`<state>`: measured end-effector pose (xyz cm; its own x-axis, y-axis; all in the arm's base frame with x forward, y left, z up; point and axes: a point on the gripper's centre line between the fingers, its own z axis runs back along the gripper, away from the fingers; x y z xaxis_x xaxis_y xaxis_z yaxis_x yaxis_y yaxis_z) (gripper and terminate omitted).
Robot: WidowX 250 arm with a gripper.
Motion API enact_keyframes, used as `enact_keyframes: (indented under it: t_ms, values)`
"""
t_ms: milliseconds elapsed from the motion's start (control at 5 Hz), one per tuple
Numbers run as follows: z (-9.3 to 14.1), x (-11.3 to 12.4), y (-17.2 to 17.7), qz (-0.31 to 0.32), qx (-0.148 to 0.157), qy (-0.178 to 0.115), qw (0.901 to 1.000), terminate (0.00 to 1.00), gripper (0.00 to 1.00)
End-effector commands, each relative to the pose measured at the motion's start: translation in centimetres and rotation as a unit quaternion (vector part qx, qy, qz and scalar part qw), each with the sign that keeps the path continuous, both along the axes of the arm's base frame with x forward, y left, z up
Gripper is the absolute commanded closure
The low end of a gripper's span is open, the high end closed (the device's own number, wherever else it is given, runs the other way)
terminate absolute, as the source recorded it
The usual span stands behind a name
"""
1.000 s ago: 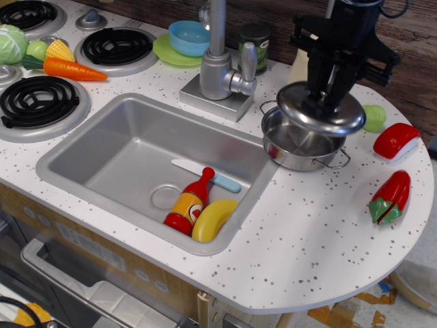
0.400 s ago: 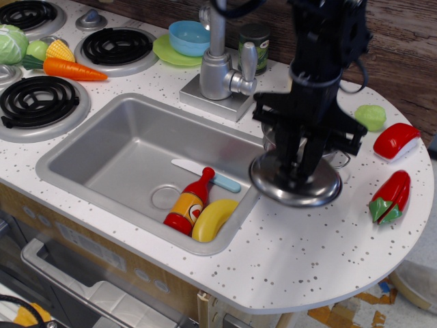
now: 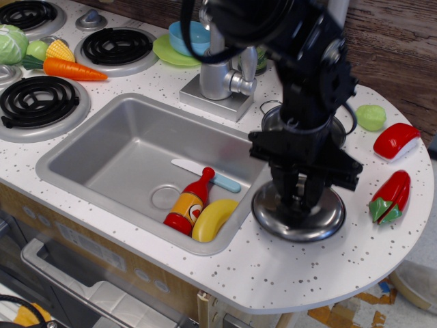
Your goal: Take lid off pot or pan
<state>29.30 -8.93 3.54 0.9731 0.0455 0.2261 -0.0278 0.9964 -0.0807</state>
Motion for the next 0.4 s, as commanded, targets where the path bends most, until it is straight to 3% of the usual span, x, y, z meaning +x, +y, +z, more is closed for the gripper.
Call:
enact_keyframes:
  t_ms: [0,200]
  values:
    - [1.3,0.8,0.04,0.003,-0.016,-0.041,0.999,0.0,0.0]
    - [1.3,0.8,0.04,0.003,-0.016,-0.041,0.999,1.0,0.0]
